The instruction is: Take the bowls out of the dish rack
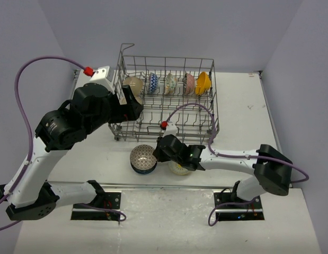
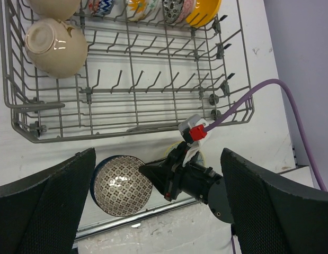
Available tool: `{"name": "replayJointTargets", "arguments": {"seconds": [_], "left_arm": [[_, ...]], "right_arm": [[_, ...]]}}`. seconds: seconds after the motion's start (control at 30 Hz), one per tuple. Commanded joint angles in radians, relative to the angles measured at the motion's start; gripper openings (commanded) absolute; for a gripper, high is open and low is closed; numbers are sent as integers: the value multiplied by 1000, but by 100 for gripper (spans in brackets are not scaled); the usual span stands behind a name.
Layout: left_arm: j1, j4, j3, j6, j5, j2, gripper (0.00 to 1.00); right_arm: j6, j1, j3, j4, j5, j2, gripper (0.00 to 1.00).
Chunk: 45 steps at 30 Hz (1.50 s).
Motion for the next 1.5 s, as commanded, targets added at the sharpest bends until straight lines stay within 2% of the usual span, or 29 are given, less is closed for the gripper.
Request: {"name": "replayJointTargets", "arguments": {"seconds": [0.0,0.17,0.37,0.53,0.67,0.77,0.87,0.97,1.13,1.3,1.47], "left_arm": [[8,38,-5,28,18,-1,100],[8,37,-18,23,22,-13,100],[8,40,-35,20,22,-27,100],[8,44,-31,20,22,-24,100],[8,44,-30,25,27,-21,100],[8,44,-33,28,31,-15,100],[8,49,-36,31,30,-13,100],[8,52,-35,36,22,-12,100],[8,55,-19,52,4,1,100],[8,38,25,69,-30,28,100],[8,23,76,66,-62,85,100]], "right_arm": [[50,5,18,-49,-47,64,1],[39,5,25,-48,-54,86,2],[35,3,9,-42,-58,83,9],[41,3,-11,-34,-73,71,18],[54,5,-27,-40,-75,29,34],[64,5,-49,-62,-49,-41,38],[64,3,-51,-111,-17,-110,38],[64,3,-58,-149,-12,-147,34],[51,5,-44,-195,-20,-210,20],[36,3,5,-249,-6,-264,20],[-14,-15,166,-370,26,-334,22]]}}
